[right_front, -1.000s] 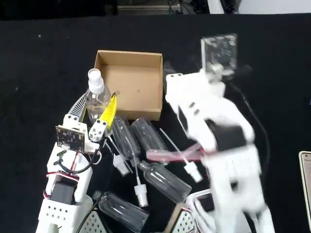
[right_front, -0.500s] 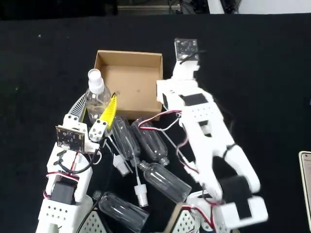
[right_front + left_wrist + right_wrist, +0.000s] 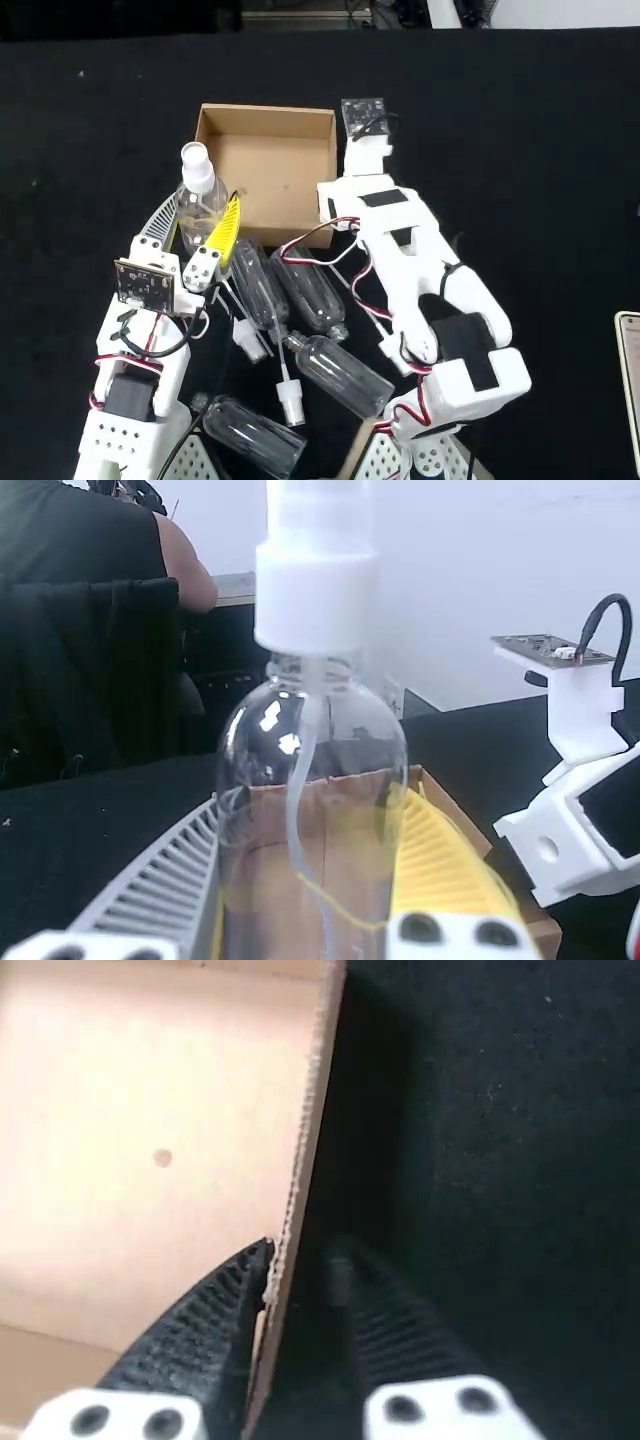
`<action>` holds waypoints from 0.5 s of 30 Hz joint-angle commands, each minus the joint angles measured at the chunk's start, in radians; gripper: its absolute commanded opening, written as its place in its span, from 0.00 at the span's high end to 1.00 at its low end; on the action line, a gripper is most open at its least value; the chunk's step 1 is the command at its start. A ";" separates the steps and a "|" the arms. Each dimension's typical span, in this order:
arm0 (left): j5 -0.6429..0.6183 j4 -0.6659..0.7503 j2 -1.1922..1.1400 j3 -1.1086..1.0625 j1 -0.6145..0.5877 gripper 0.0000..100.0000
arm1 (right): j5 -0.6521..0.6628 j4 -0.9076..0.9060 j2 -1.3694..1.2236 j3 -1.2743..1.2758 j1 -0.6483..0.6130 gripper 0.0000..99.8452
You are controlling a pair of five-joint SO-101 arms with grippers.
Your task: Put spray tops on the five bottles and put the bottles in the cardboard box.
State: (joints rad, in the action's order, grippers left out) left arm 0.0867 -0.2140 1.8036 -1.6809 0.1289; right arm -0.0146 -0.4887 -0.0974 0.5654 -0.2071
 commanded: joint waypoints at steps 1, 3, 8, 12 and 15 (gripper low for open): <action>-0.009 0.020 0.017 -0.019 0.008 0.96 | 0.166 -0.021 0.012 -0.116 0.068 0.99; -0.009 0.020 0.017 -0.019 0.008 0.96 | 0.218 -0.106 0.010 -0.160 0.084 0.99; -0.009 0.020 0.017 -0.019 0.008 0.96 | 0.232 -0.227 0.005 -0.237 0.114 0.99; -0.009 0.018 0.017 -0.019 0.008 0.96 | 0.233 -0.235 0.012 -0.182 0.123 0.99; -0.009 0.018 0.017 -0.019 0.008 0.96 | 0.252 -0.219 0.013 -0.148 0.120 0.99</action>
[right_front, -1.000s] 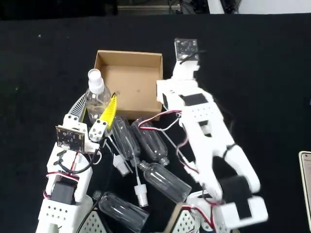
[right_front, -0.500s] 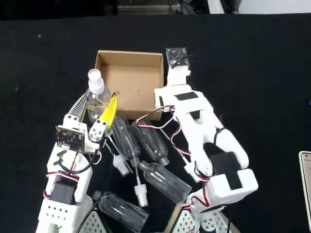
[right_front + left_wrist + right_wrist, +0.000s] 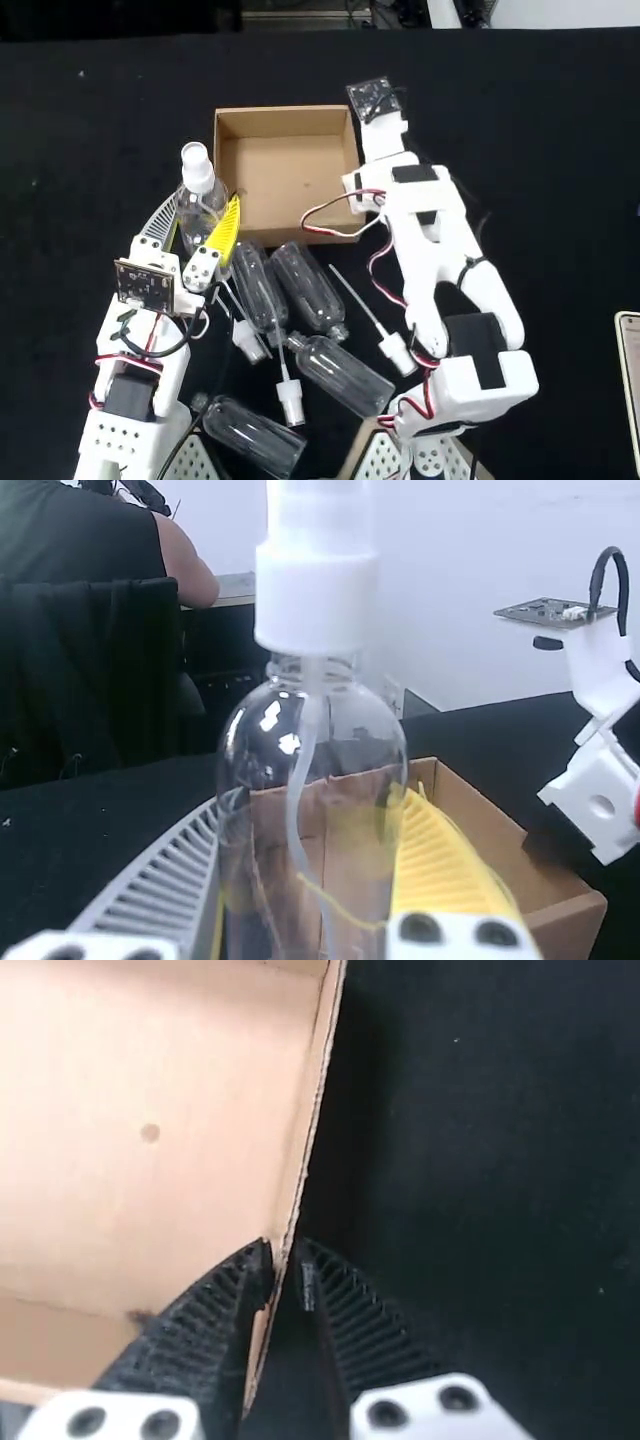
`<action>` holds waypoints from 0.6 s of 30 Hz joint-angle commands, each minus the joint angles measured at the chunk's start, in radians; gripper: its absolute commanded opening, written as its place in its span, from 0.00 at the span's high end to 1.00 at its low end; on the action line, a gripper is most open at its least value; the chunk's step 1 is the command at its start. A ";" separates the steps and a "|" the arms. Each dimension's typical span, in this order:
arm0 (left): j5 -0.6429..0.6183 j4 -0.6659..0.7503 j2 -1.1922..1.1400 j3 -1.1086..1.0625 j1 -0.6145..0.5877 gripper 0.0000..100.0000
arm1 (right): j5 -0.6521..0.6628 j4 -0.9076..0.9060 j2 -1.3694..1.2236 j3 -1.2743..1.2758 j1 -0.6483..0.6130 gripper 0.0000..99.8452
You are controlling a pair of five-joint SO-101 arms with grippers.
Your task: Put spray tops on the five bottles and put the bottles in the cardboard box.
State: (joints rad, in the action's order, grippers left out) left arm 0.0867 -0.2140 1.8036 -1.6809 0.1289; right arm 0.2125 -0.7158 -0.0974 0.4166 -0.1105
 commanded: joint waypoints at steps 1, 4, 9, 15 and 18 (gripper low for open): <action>-0.009 0.018 0.017 -0.019 0.008 0.96 | 0.035 0.008 0.013 0.004 0.023 0.99; -0.009 0.018 0.015 -0.019 0.007 0.96 | 0.054 0.000 0.013 0.005 0.032 0.99; -0.009 0.018 0.015 -0.019 0.007 0.96 | 0.074 -0.002 0.013 0.015 0.021 0.99; -0.009 0.018 0.015 -0.019 0.002 0.96 | 0.117 0.054 0.125 0.147 -0.026 0.99; -0.009 0.018 0.015 -0.019 0.004 0.96 | 0.117 0.095 0.216 0.240 -0.025 0.99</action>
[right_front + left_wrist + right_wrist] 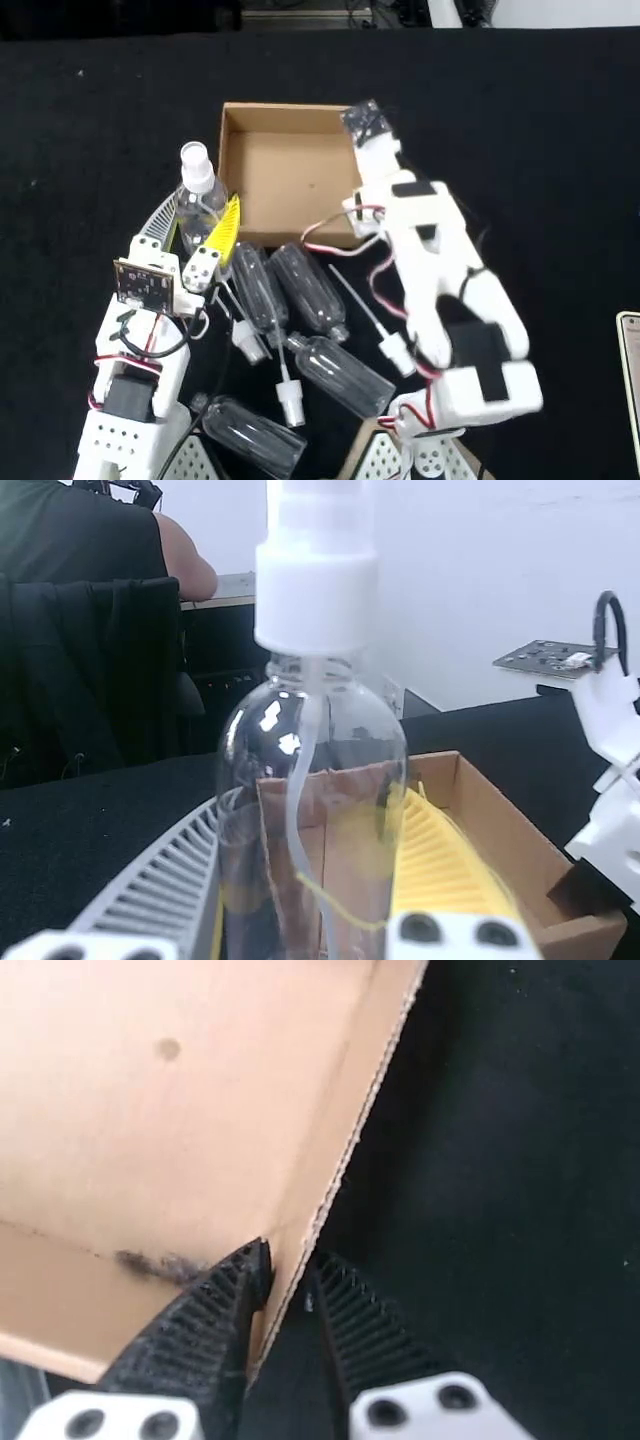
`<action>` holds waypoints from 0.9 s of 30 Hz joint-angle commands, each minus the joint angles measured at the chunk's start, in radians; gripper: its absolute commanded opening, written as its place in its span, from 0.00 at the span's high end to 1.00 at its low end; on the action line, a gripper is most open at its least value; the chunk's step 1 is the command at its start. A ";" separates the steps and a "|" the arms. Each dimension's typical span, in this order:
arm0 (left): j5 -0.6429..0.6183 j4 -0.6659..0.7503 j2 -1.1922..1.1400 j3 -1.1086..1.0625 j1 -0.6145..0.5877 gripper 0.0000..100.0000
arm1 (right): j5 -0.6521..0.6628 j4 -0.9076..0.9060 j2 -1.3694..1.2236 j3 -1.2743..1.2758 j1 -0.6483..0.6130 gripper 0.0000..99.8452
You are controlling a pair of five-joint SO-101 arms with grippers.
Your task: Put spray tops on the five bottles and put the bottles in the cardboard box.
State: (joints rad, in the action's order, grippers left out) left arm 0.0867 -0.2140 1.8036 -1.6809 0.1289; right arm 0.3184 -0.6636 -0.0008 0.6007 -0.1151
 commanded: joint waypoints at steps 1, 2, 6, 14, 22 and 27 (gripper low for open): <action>-0.009 0.018 0.015 -0.019 0.005 0.96 | 0.011 0.054 0.140 0.084 -0.020 0.99; -0.009 0.018 0.015 -0.019 0.005 0.96 | 0.012 0.055 0.151 0.101 -0.020 0.99; -0.009 0.018 0.015 -0.019 0.007 0.96 | 0.017 0.060 0.156 0.105 -0.020 0.99; -0.009 0.018 0.015 -0.019 0.002 0.96 | 0.216 0.052 0.166 0.113 -0.101 0.99; -0.008 0.018 0.015 -0.019 0.002 0.96 | 0.051 0.026 0.166 0.104 -0.094 0.99; -0.008 0.018 0.015 -0.019 0.005 0.96 | -0.029 -0.103 0.166 0.051 -0.084 0.99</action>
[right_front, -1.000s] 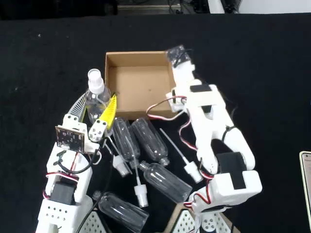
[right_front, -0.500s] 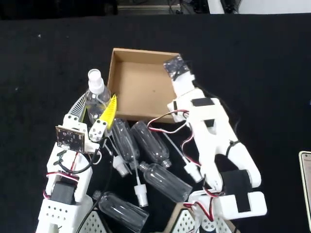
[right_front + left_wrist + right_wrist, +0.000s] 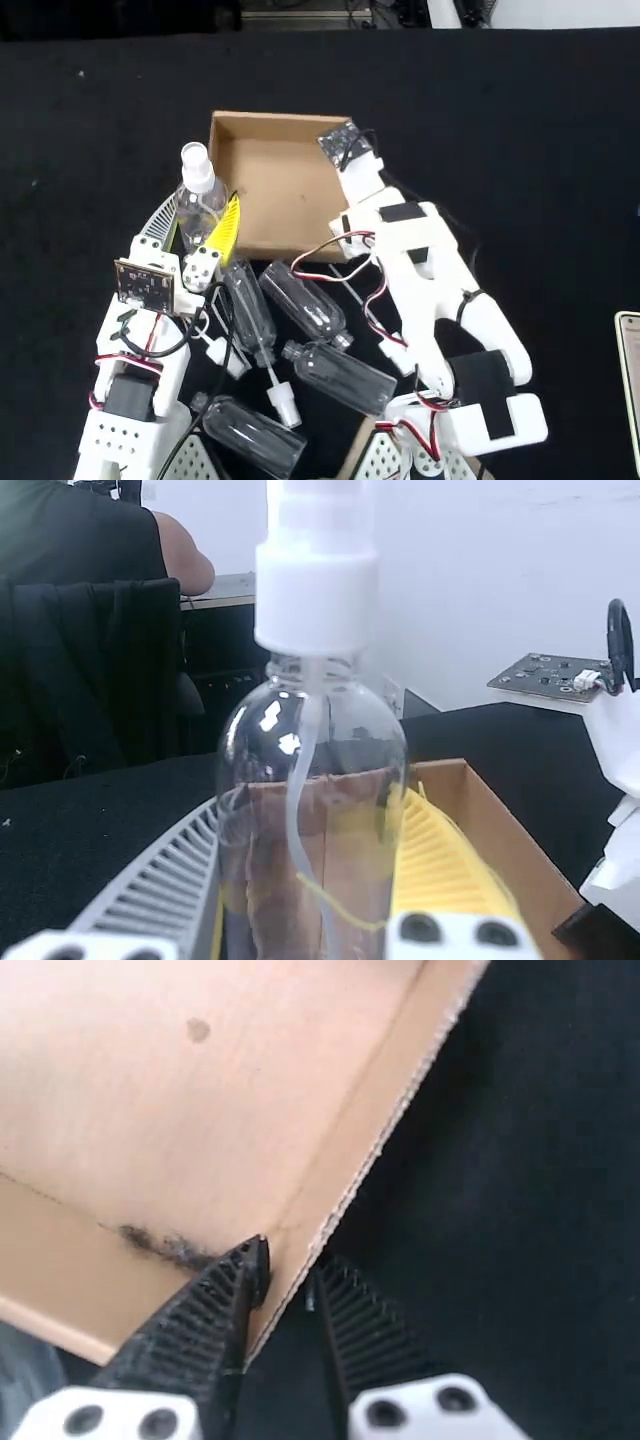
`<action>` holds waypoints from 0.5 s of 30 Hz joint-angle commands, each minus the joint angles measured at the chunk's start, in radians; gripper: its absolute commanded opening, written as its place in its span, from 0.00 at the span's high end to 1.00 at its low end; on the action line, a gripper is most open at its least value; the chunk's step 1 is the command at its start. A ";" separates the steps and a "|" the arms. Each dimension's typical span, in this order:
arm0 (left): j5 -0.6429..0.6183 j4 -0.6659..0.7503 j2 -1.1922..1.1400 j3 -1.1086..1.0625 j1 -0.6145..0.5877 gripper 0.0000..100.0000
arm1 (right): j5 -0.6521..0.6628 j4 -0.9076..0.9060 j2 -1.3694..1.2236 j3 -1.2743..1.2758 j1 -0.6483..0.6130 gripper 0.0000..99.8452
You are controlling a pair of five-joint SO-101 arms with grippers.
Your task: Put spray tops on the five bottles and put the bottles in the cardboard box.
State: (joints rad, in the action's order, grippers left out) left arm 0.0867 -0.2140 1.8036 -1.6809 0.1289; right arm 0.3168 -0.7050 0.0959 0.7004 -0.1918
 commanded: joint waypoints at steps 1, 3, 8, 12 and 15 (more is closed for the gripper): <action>-0.008 0.018 0.015 -0.019 0.007 0.96 | -0.028 -0.063 0.070 -0.056 -0.008 0.99; -0.008 0.018 0.015 -0.019 0.007 0.96 | -0.028 -0.068 0.070 -0.071 -0.006 0.99; -0.008 0.018 0.015 -0.019 0.001 0.96 | -0.037 -0.068 0.070 -0.079 -0.012 0.90; -0.008 0.018 0.015 -0.019 0.004 0.96 | -0.029 -0.061 0.065 -0.122 -0.012 0.79; -0.008 0.018 0.015 -0.019 0.004 0.96 | -0.028 -0.058 0.059 -0.173 -0.011 0.79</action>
State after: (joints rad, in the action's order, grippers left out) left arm 0.0867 -0.2140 1.8036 -1.6809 0.1289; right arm 0.2877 -0.7664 0.0959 0.6160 -0.1933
